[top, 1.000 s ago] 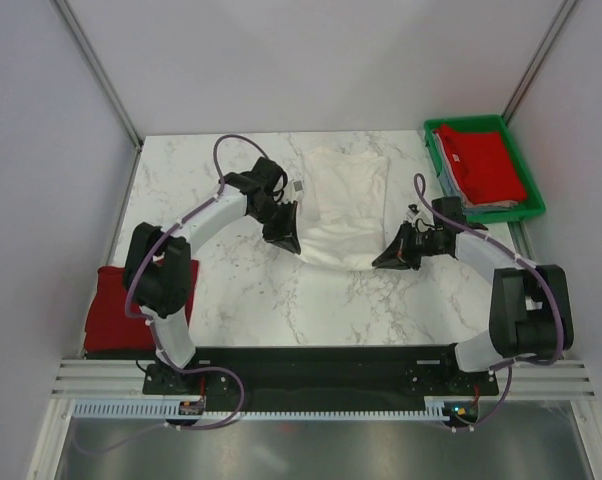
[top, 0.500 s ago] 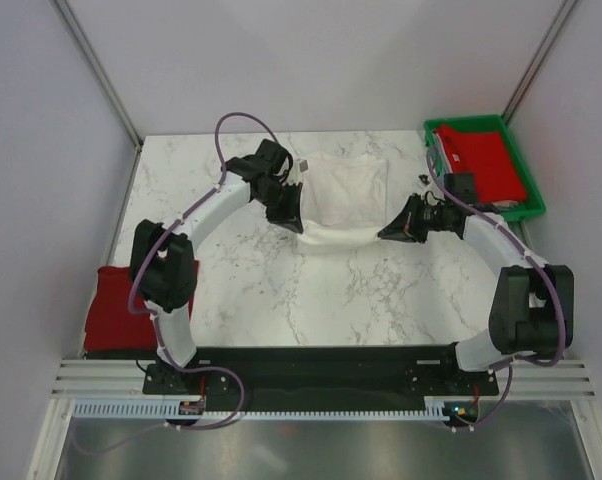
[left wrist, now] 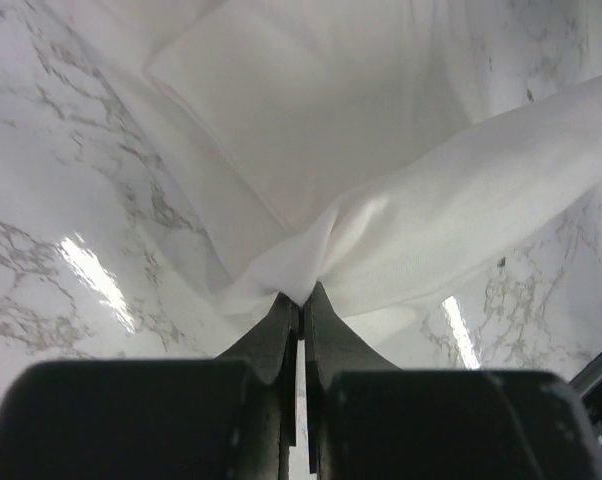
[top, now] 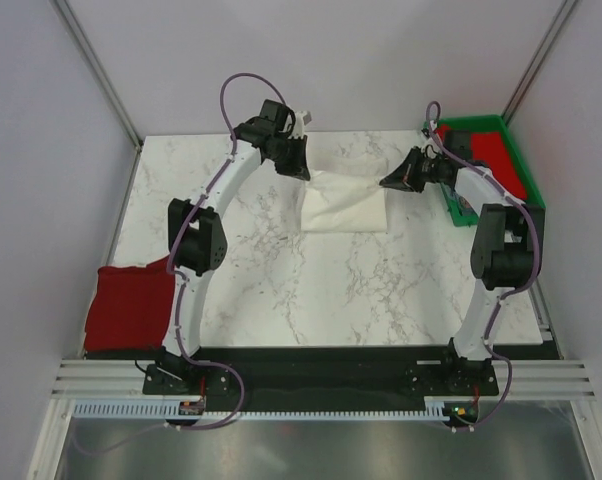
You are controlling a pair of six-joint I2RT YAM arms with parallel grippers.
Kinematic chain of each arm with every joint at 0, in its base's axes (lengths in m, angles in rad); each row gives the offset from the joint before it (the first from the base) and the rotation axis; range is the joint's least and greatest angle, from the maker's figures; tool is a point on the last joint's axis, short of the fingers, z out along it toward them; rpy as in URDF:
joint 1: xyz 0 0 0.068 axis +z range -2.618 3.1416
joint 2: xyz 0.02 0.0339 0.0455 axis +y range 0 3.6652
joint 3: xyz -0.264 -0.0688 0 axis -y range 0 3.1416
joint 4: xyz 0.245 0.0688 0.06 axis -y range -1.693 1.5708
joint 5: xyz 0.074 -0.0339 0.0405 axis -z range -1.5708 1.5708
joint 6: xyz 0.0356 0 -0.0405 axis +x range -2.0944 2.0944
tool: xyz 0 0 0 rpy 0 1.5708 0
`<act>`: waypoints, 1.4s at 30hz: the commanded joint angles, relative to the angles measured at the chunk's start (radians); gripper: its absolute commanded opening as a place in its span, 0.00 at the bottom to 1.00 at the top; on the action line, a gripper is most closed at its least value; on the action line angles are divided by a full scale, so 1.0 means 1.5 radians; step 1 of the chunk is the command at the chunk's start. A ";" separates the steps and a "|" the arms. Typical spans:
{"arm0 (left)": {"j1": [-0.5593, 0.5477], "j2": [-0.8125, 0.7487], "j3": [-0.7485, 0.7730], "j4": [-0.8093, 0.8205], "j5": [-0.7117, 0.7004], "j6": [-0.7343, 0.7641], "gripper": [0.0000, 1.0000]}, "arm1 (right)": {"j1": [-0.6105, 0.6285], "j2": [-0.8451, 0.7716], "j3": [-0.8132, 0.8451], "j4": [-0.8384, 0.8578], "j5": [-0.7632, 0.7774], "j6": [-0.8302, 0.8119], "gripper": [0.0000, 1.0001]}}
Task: Fold and stack the t-shirts
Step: Fold the tshirt
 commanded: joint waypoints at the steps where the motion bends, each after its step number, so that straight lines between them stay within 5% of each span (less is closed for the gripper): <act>1: 0.025 0.061 0.098 0.034 0.011 0.035 0.03 | -0.004 0.065 0.108 0.062 -0.003 -0.007 0.00; 6: 0.045 0.161 0.203 0.184 0.027 0.009 0.18 | -0.004 0.236 0.268 0.136 -0.004 0.025 0.05; 7: 0.048 0.173 0.207 0.216 0.025 0.005 0.37 | -0.004 0.267 0.339 0.147 -0.003 0.031 0.10; 8: 0.049 0.193 0.205 0.246 0.022 0.003 0.51 | -0.004 0.325 0.379 0.149 0.002 0.037 0.34; 11: 0.049 0.211 0.216 0.335 0.002 0.016 0.71 | -0.006 0.371 0.475 0.165 0.000 0.036 0.52; 17: 0.046 0.122 0.156 0.272 -0.100 0.059 0.77 | -0.016 0.279 0.401 0.222 -0.064 0.038 0.53; 25: 0.079 0.041 0.070 0.152 0.049 0.028 0.70 | -0.011 0.228 0.273 0.201 -0.111 0.037 0.51; 32: 0.117 0.085 0.041 0.139 0.091 -0.026 0.73 | -0.003 0.268 0.294 0.029 -0.041 -0.130 0.50; 42: 0.140 0.175 0.032 0.203 0.221 -0.113 0.78 | 0.000 0.317 0.335 -0.067 -0.002 -0.213 0.50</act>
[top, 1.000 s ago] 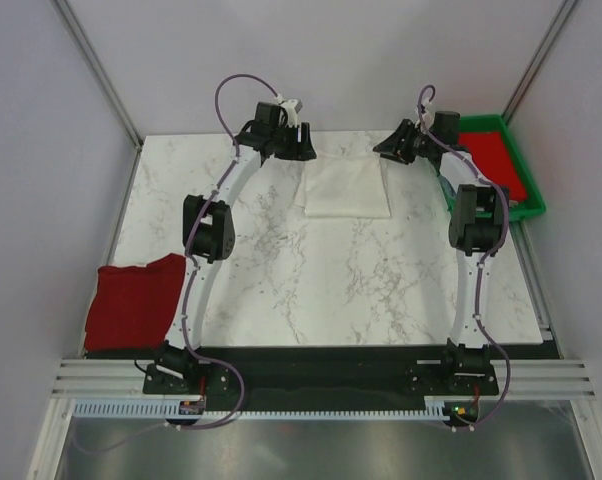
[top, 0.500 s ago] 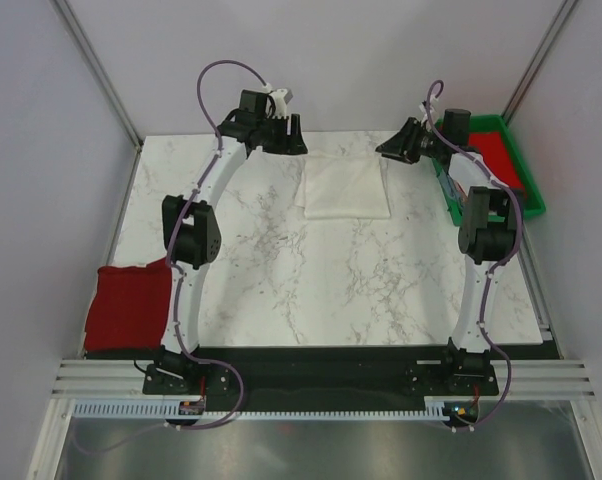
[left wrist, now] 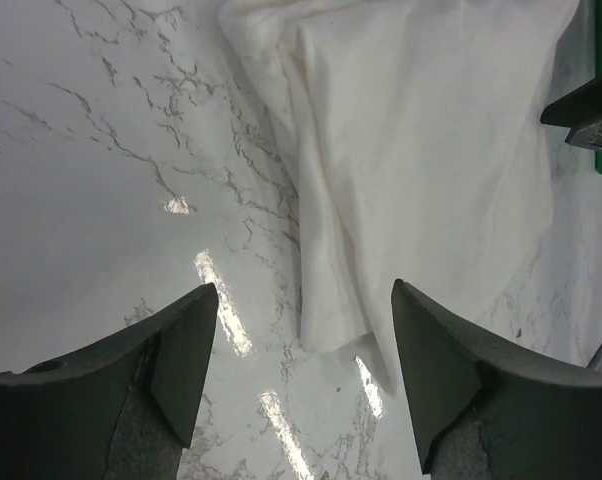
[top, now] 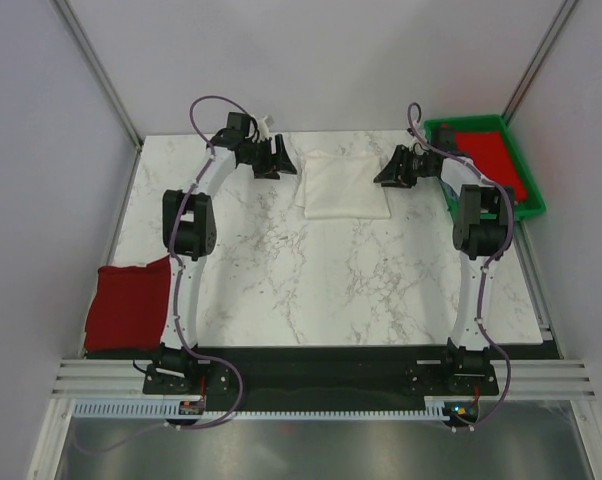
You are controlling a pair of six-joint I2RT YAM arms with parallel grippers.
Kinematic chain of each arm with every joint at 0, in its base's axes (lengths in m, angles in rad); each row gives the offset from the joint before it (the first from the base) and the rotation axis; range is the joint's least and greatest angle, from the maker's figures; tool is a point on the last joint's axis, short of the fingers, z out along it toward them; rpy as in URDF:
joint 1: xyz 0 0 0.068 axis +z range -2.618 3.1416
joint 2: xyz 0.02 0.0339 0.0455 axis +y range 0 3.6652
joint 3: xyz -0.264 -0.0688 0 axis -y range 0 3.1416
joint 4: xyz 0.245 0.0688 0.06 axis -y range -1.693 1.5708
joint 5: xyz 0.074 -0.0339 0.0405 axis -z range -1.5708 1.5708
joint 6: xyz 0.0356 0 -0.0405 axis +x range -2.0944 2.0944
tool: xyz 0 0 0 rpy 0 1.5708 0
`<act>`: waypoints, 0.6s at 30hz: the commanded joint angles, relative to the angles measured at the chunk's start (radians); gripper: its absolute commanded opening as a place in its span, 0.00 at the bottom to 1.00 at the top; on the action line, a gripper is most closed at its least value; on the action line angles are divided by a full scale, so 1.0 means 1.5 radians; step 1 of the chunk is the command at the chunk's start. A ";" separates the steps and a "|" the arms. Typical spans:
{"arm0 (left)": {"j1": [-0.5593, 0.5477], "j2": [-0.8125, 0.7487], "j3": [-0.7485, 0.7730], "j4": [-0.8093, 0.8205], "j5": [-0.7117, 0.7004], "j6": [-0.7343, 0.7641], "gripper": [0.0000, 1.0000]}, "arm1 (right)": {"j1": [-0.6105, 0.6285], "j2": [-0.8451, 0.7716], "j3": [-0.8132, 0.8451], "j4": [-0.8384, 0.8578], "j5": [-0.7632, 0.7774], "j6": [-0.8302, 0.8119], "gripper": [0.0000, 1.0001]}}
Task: Fold and stack the t-shirts
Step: Fold the tshirt, then neatly place the folded tshirt to the corner
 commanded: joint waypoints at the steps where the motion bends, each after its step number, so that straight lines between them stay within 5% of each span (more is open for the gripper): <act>1: -0.001 0.037 -0.004 0.050 0.079 -0.061 0.77 | 0.002 0.019 0.038 -0.050 0.016 -0.061 0.50; 18: -0.056 0.121 -0.004 0.146 0.171 -0.161 0.74 | 0.004 0.039 0.050 -0.095 0.062 -0.083 0.51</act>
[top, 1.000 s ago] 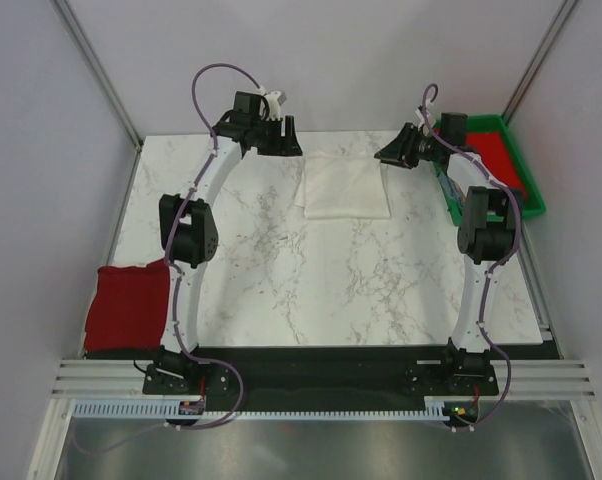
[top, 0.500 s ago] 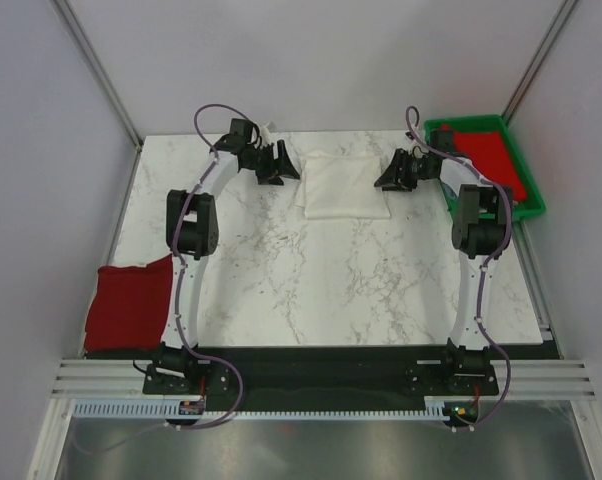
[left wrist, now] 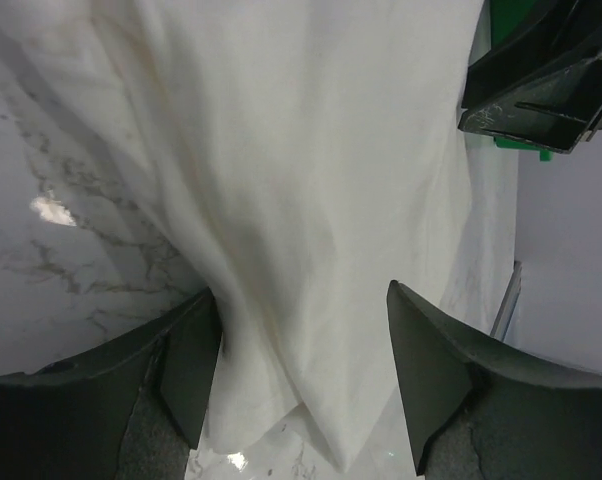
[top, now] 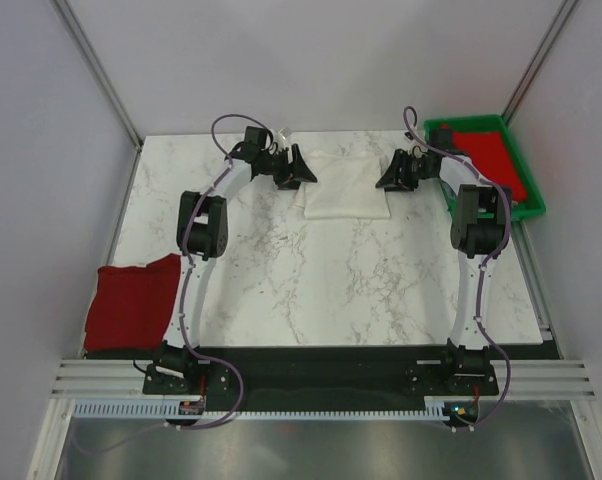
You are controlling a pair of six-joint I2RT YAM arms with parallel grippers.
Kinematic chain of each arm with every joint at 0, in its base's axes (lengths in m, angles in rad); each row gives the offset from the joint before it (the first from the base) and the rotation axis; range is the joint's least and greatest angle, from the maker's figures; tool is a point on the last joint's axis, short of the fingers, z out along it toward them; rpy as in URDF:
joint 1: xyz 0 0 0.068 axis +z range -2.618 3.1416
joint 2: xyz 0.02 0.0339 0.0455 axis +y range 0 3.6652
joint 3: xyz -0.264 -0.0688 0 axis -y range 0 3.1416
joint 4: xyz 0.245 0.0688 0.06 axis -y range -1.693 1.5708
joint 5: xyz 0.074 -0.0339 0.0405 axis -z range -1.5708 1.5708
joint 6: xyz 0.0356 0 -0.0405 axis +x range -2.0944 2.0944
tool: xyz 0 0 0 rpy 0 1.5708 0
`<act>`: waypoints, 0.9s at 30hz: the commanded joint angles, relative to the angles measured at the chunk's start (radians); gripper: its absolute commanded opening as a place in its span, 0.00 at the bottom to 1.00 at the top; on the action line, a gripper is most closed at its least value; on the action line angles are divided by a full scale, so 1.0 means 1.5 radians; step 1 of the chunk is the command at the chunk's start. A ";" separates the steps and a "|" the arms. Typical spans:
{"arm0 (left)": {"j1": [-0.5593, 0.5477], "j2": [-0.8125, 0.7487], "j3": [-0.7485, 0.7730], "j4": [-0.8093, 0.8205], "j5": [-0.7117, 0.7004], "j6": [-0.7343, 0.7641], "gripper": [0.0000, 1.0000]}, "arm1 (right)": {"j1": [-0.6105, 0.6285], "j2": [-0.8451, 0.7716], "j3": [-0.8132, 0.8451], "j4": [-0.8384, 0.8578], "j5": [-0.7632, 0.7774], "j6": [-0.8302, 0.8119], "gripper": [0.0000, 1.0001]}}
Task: Fold and stack the t-shirts
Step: Neatly place the folded tshirt to the corner
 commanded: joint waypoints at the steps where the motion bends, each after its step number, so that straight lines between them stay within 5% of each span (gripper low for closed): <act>1: -0.024 0.032 0.001 0.020 0.026 -0.047 0.74 | 0.003 0.003 0.003 -0.008 0.010 -0.019 0.51; 12: -0.045 0.065 0.024 0.076 0.041 -0.087 0.66 | 0.006 -0.025 -0.042 -0.007 -0.001 -0.026 0.51; 24: -0.072 0.061 0.022 0.061 0.038 -0.061 0.32 | 0.005 -0.105 -0.095 -0.011 -0.029 -0.031 0.51; 27: -0.079 0.037 0.005 0.041 0.039 -0.038 0.12 | 0.003 -0.130 -0.105 -0.011 -0.030 -0.032 0.51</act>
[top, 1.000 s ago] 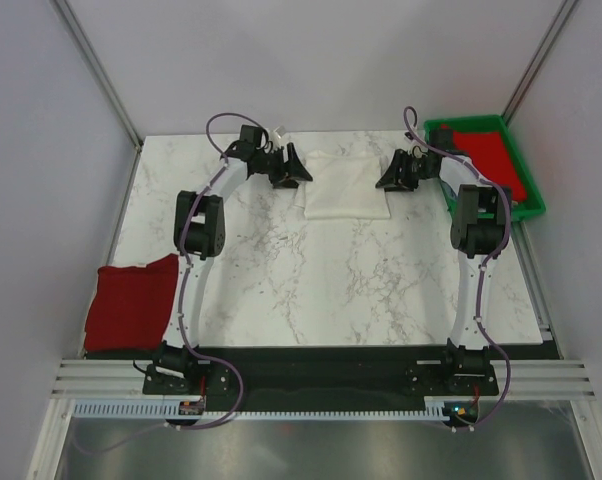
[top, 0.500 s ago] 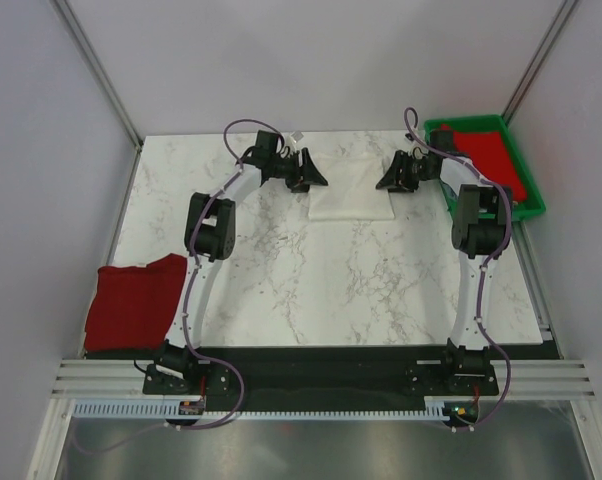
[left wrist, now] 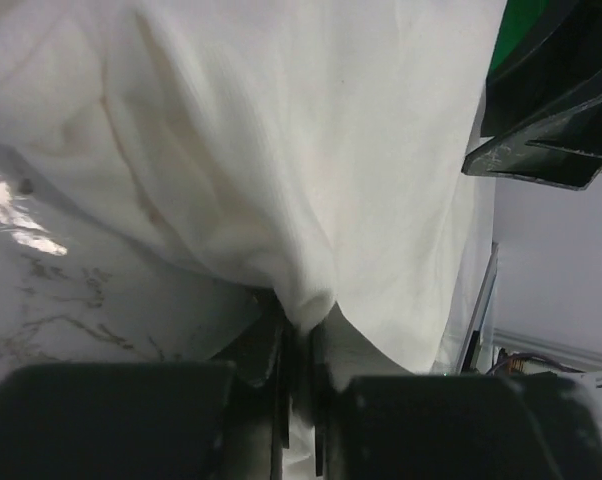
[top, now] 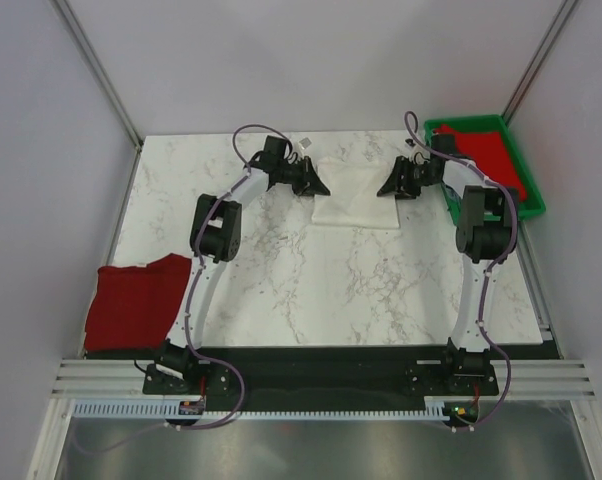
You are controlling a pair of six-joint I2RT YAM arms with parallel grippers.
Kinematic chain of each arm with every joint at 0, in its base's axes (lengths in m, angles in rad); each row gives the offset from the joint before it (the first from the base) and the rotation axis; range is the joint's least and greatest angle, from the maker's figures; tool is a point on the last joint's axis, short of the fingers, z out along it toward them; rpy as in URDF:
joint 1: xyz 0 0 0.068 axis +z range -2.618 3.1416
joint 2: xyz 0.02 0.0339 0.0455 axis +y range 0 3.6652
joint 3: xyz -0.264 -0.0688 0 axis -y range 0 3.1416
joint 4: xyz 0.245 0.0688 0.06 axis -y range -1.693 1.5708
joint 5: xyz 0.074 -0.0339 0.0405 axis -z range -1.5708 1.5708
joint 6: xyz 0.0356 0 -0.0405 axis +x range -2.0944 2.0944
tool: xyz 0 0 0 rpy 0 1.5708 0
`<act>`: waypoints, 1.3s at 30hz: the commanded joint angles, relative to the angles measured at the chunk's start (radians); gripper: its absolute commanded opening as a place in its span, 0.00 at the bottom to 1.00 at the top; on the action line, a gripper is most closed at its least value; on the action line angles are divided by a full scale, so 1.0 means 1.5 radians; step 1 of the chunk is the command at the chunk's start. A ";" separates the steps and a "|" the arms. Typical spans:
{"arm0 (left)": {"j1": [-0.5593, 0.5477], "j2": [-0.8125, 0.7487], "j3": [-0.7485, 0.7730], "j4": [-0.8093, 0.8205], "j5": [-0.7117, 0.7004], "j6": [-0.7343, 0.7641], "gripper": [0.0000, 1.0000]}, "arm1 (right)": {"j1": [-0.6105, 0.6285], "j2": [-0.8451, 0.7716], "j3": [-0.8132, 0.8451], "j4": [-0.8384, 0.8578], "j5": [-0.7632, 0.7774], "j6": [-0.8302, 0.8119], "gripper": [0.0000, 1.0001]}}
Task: Fold and stack the t-shirts
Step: Neatly place the folded tshirt to the corner
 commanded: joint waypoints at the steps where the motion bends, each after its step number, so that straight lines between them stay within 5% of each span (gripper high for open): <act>1: -0.026 -0.023 -0.016 -0.039 0.004 0.043 0.06 | 0.001 -0.072 -0.009 -0.004 -0.028 -0.015 0.50; 11: 0.020 -0.257 -0.252 -0.233 -0.006 0.211 0.02 | -0.077 -0.206 -0.030 -0.004 -0.051 -0.019 0.50; 21: 0.096 -0.455 -0.481 -0.511 -0.085 0.491 0.02 | -0.098 -0.252 -0.028 0.002 -0.039 -0.032 0.51; 39: 0.219 -0.907 -0.750 -0.580 -0.386 0.583 0.02 | -0.098 -0.335 -0.095 -0.004 -0.082 -0.035 0.49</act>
